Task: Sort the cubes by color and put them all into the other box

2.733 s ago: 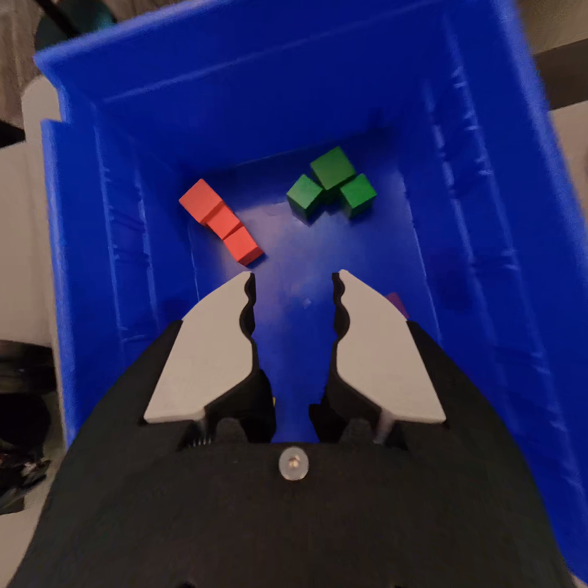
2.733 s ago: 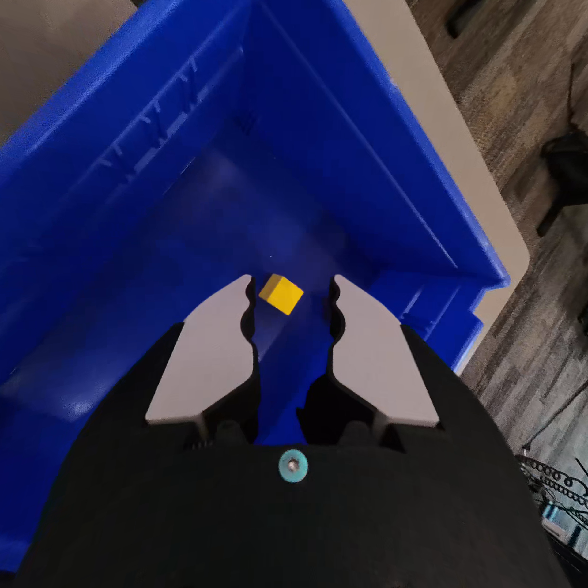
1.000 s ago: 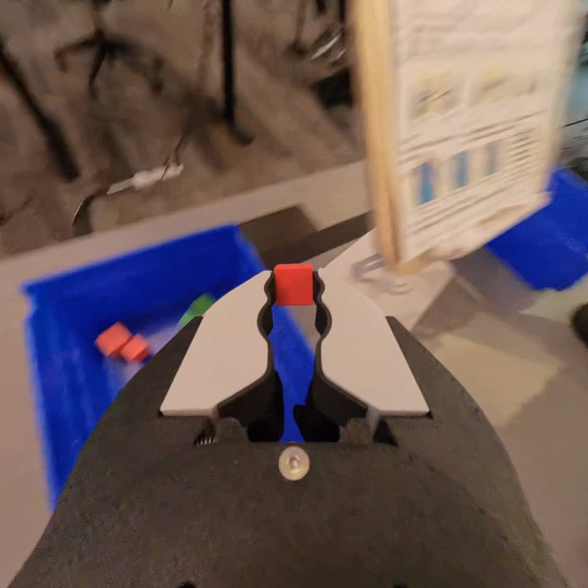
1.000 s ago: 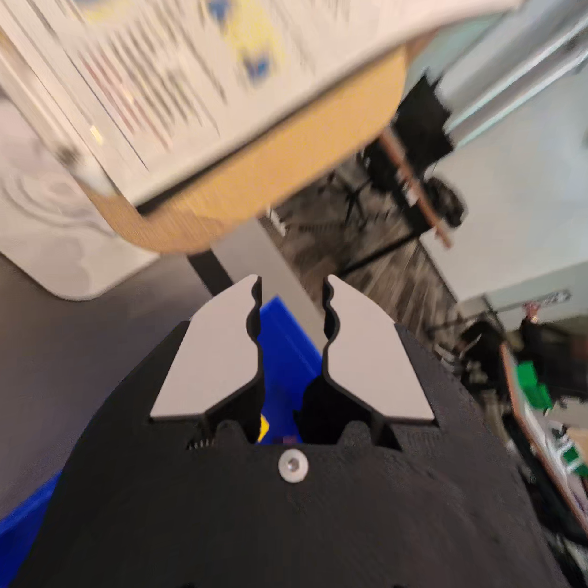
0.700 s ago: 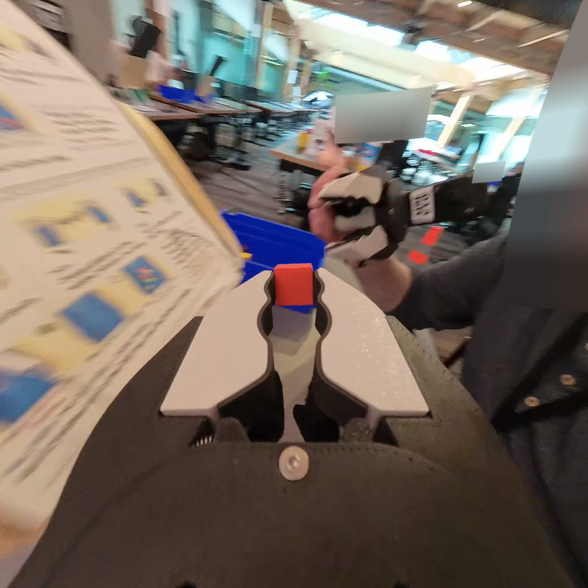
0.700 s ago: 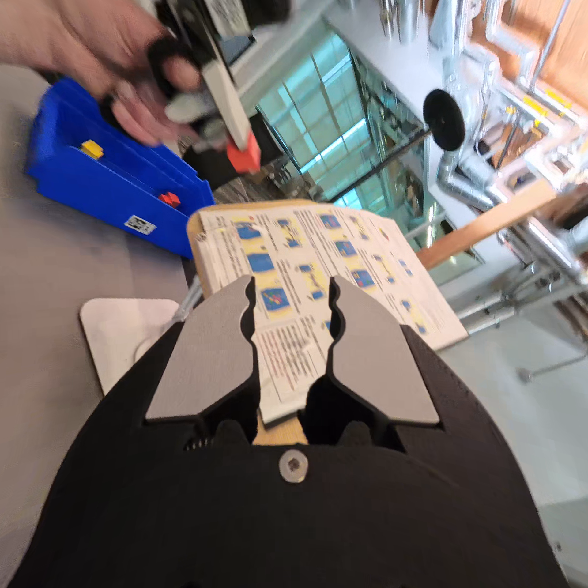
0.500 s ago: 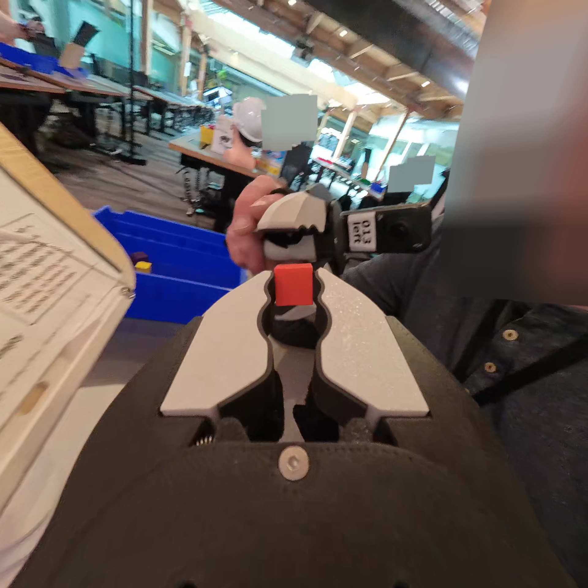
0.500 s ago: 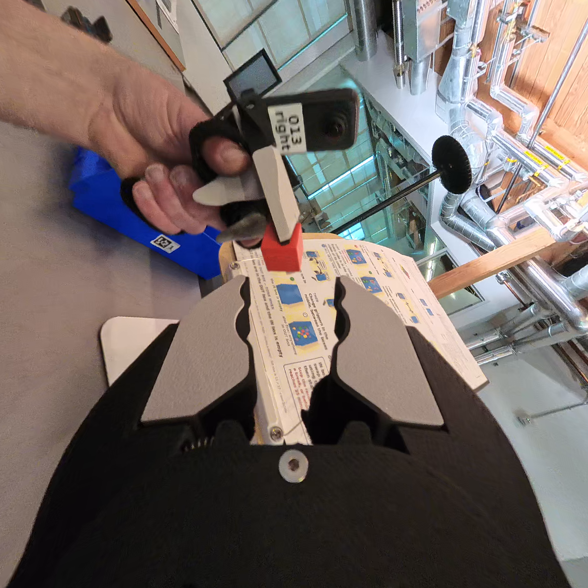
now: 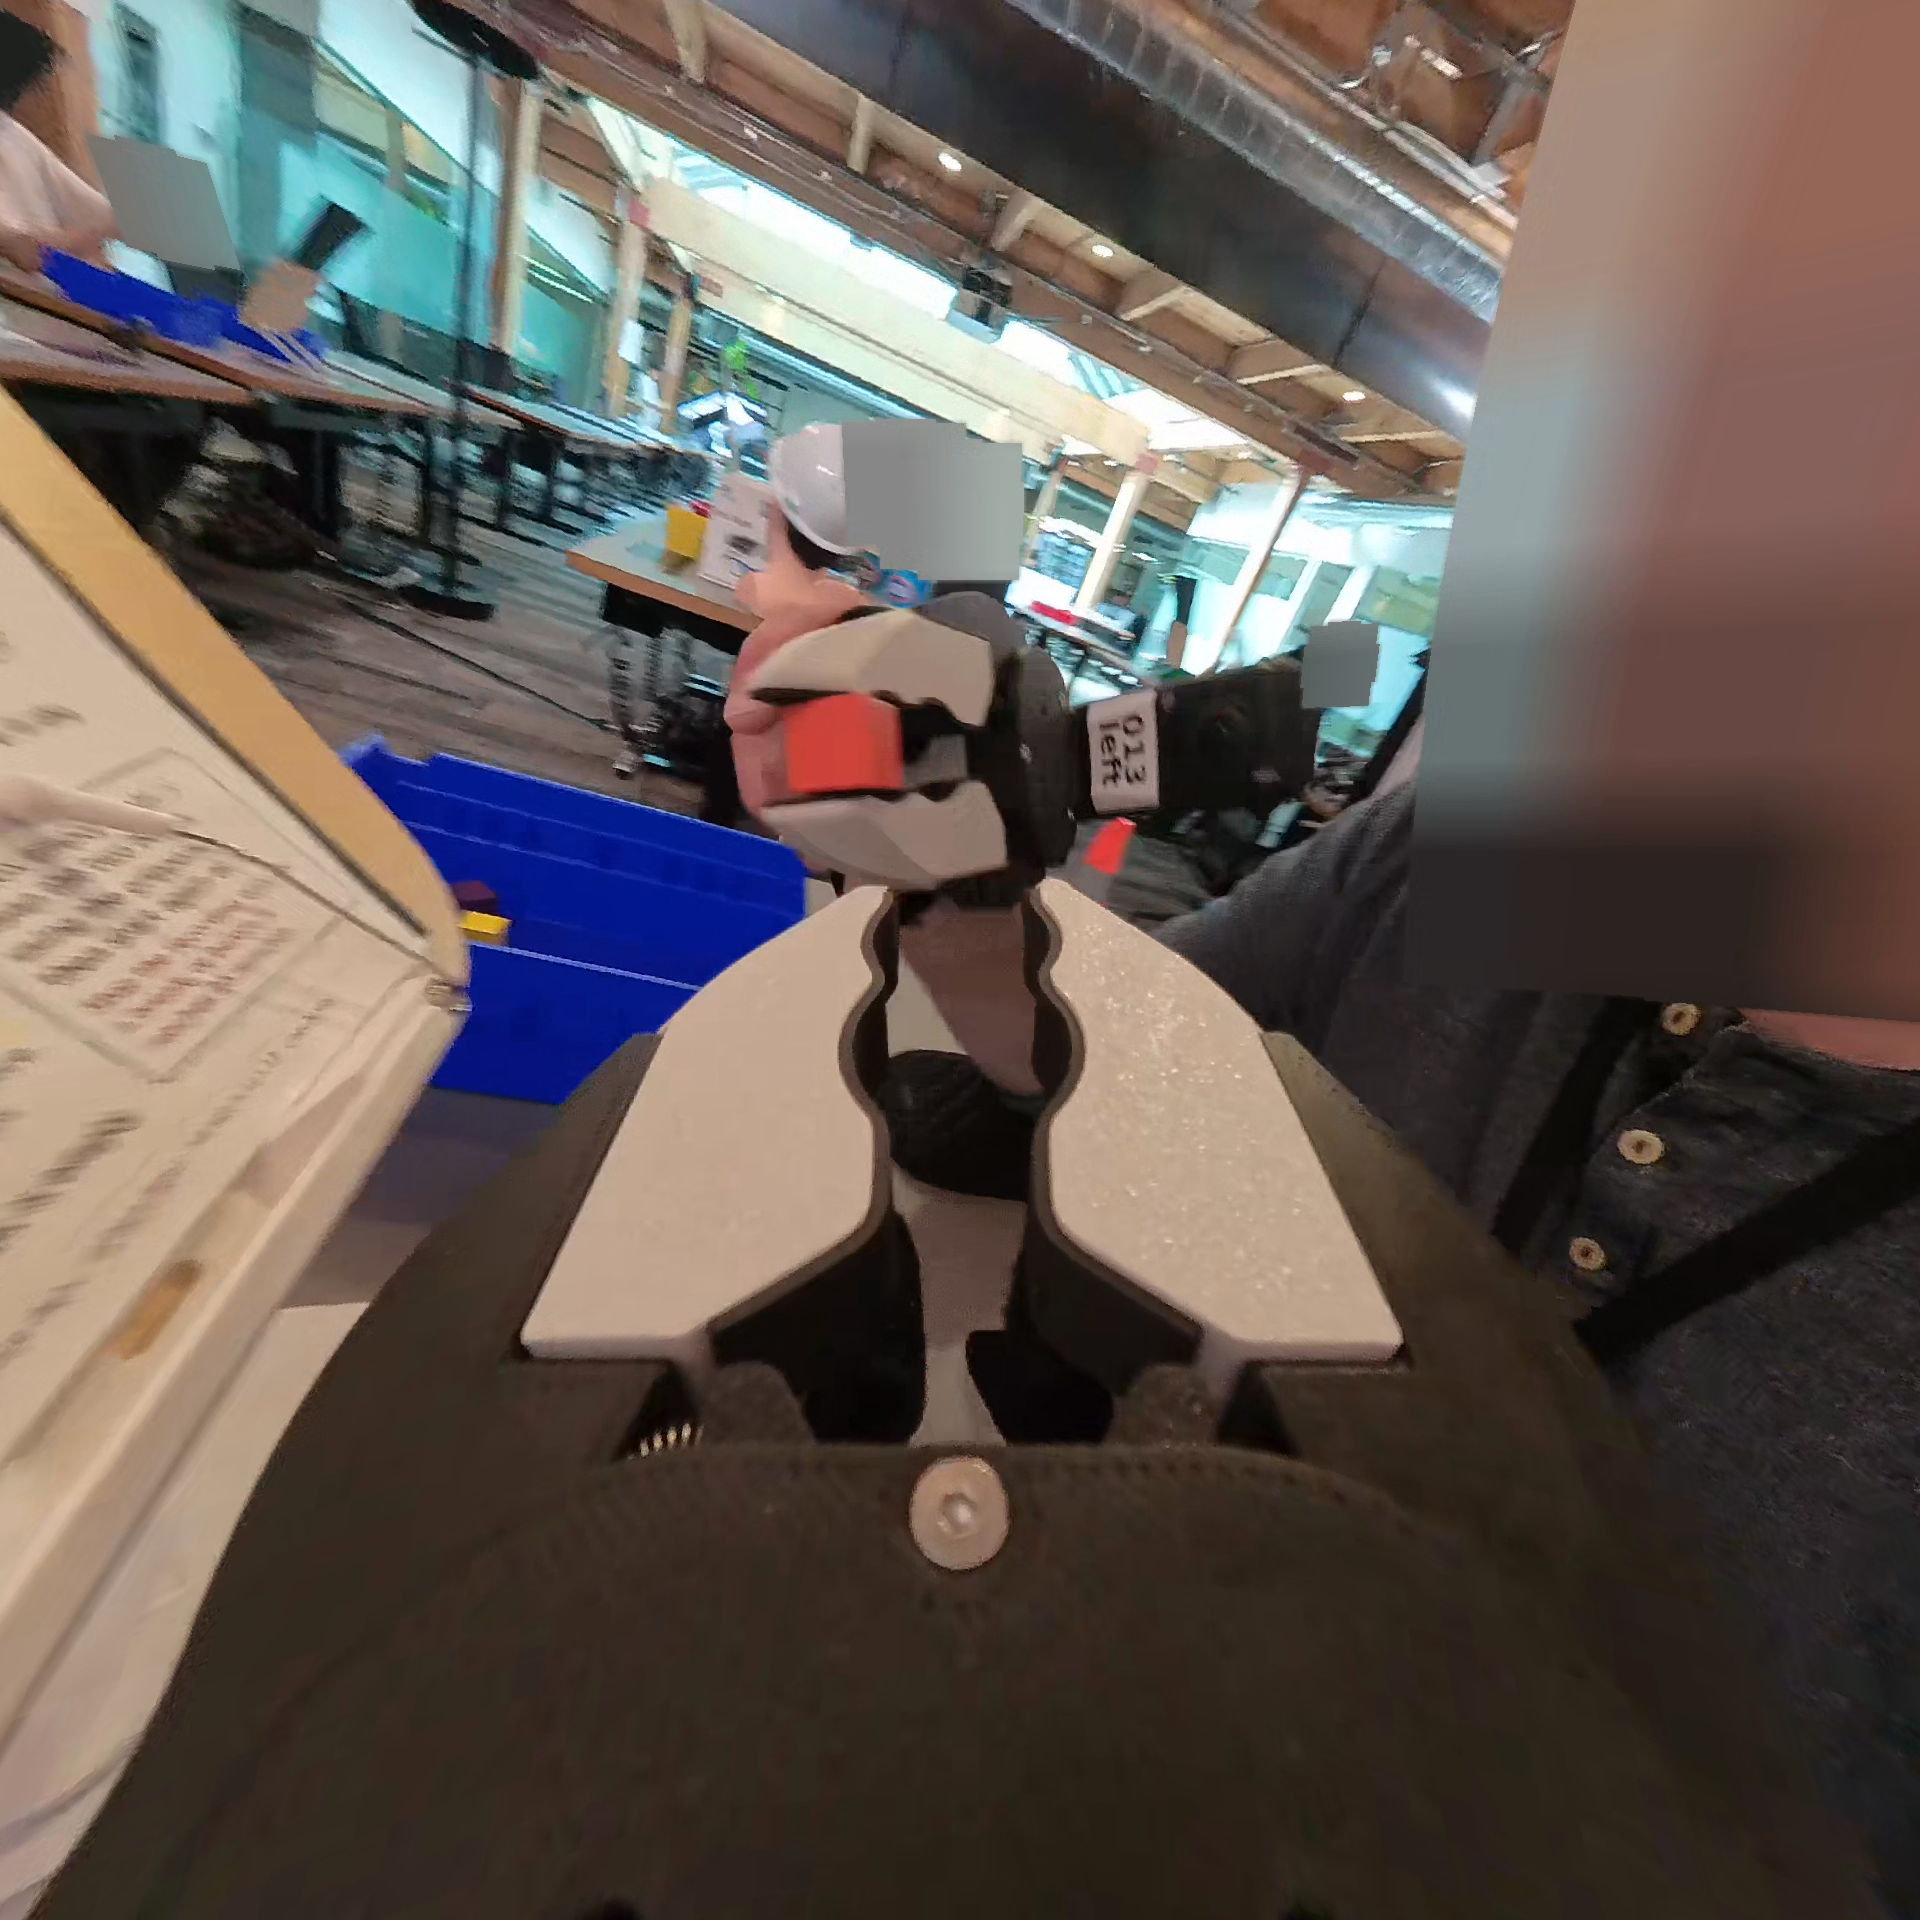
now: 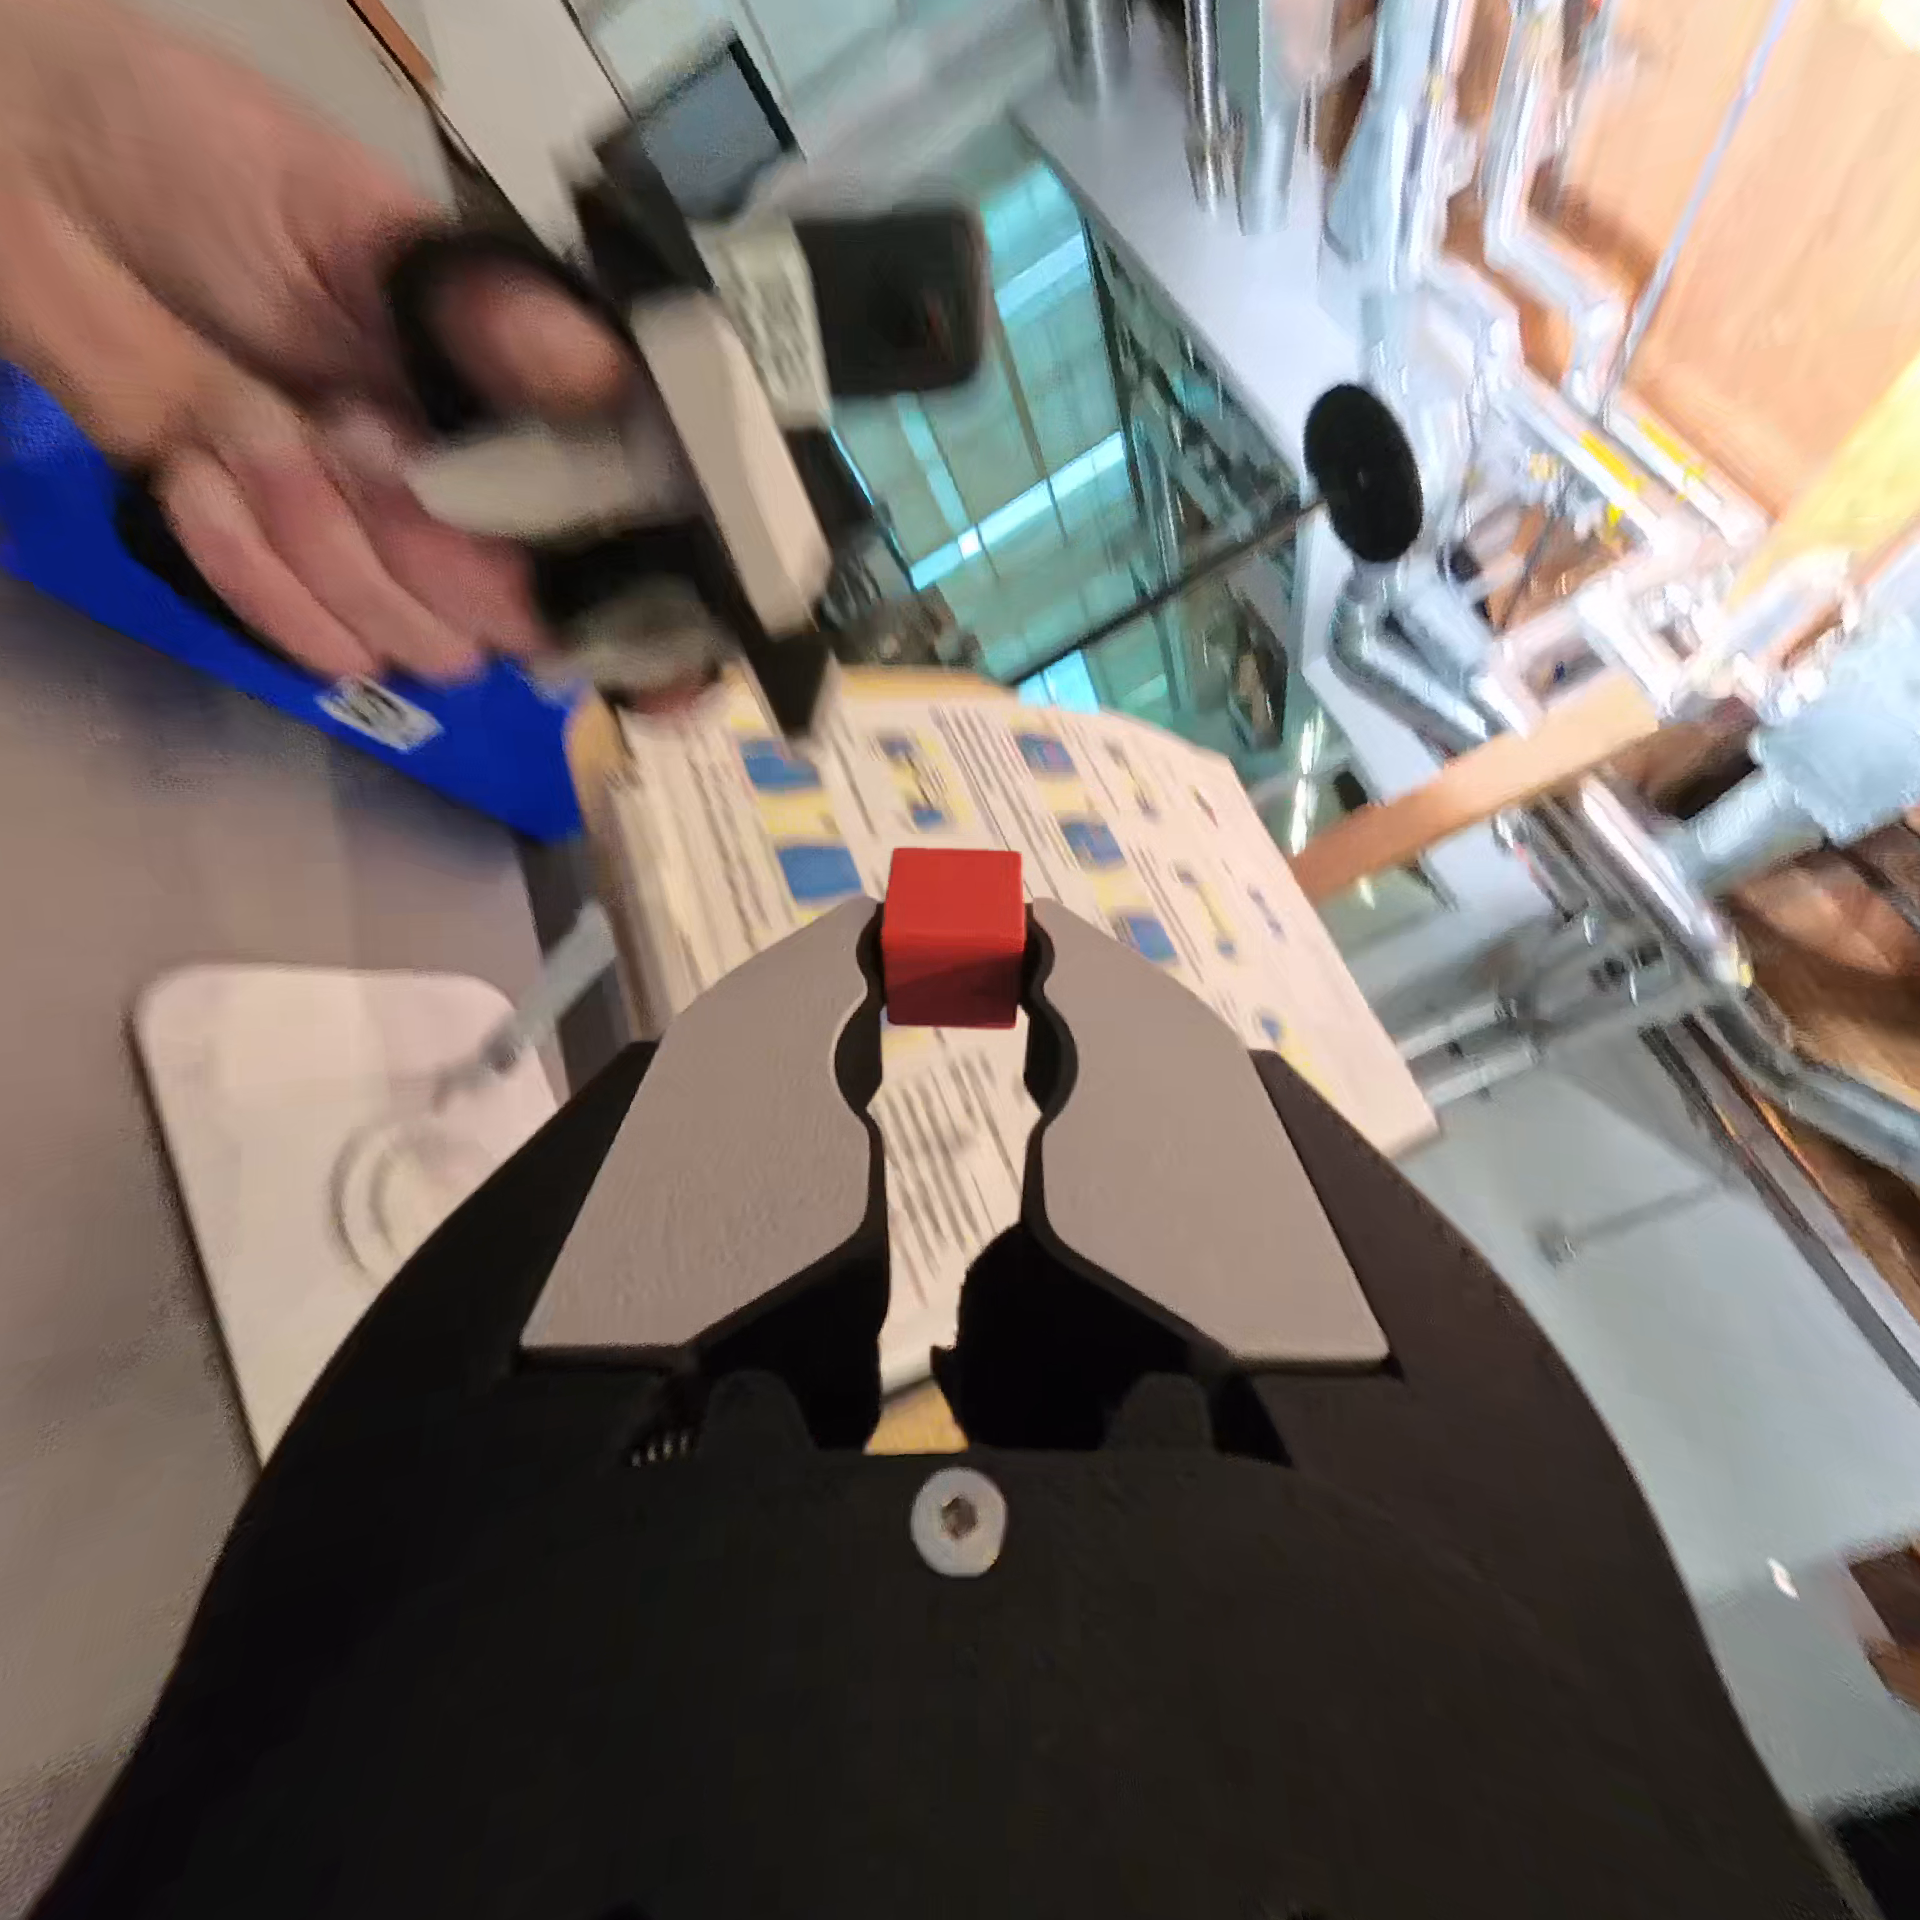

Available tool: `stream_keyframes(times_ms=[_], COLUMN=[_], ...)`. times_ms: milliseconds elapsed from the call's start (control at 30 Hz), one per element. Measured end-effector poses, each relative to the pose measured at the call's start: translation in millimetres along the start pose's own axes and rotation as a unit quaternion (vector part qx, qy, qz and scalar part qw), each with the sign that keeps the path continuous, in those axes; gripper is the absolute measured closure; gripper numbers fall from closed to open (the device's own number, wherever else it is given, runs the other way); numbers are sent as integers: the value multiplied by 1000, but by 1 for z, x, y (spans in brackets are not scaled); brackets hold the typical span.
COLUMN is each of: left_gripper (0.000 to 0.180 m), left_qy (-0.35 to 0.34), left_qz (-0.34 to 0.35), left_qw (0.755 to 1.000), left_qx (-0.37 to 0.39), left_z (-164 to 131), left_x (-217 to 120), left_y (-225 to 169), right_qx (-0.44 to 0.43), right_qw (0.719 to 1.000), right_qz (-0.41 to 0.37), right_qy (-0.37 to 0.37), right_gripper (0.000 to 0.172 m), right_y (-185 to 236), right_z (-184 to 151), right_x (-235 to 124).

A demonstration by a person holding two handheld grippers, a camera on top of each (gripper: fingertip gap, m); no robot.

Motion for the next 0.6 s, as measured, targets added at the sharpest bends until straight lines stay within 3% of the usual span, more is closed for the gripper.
stream_keyframes(times_ms=[133,200,333,400,467,600], left_gripper=[177,180,180,180,179,169], left_qy=[5,17,34,46,69,153], left_qz=[88,153,261,320,381,524], left_qw=[991,978,948,928,902,820], left_qx=[103,143,179,187,189,175], left_z=[31,43,61,67,70,59], left_x=[-38,-61,-109,-136,-165,-236], left_y=[1,7,20,30,40,70], right_qx=[53,140,210,232,250,238], right_qw=[985,949,862,827,795,802], right_qz=[-28,31,86,100,107,79], right_qy=[162,280,453,502,543,542], right_gripper=[149,148,148,142,115,120], right_y=[-49,-47,-30,-20,-14,-22], right_z=[-87,-143,-224,-247,-261,-262], right_x=[-40,-71,-136,-157,-171,-168])
Point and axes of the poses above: each gripper's, where its closed fingertips meet, x out along the fingers, z out of its top, y = z × x across the jaws, the point moved 5 cm from there along -x, back along the fingers, and after that the axes turned 12 degrees about -y, right-handed, at the moved point
